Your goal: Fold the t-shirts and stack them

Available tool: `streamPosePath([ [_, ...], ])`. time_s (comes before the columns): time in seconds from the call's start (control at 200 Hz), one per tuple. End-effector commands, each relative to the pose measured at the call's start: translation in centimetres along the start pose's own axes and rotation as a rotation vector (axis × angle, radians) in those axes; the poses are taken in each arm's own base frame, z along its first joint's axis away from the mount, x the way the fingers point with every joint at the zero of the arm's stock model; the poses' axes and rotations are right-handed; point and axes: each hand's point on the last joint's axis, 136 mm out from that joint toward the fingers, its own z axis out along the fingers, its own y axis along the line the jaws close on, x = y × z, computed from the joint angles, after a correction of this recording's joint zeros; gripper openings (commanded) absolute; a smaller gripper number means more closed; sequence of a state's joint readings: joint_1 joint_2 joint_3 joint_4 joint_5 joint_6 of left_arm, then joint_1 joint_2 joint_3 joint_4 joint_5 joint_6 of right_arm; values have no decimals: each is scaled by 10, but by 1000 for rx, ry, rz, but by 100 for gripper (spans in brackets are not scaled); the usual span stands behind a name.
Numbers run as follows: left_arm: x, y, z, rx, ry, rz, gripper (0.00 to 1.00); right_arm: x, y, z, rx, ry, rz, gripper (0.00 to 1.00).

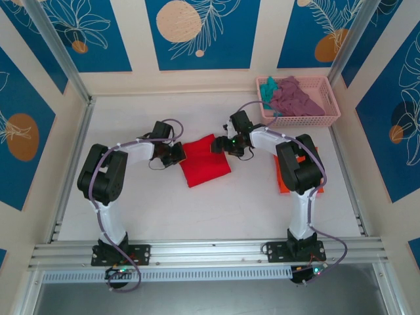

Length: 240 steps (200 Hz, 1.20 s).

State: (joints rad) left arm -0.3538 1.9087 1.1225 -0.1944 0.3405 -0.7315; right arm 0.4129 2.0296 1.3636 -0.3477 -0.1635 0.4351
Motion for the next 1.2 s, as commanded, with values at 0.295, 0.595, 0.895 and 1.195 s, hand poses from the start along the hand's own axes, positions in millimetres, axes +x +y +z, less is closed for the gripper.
streamPosePath([
  [0.295,23,29,18,-72,85,-32,1,15,41,19,-181,121,-33,74],
  [0.595,23,29,18,-70,82,-30,1,18,57,25,-236,151,-54,54],
  [0.895,17,16,7,-26,43,-7,28,21,37,20,-109,145,-126,0],
  [1.195,-3,-45,-66,150,-118,91,72,22,-8,-20,165,100,-275,0],
])
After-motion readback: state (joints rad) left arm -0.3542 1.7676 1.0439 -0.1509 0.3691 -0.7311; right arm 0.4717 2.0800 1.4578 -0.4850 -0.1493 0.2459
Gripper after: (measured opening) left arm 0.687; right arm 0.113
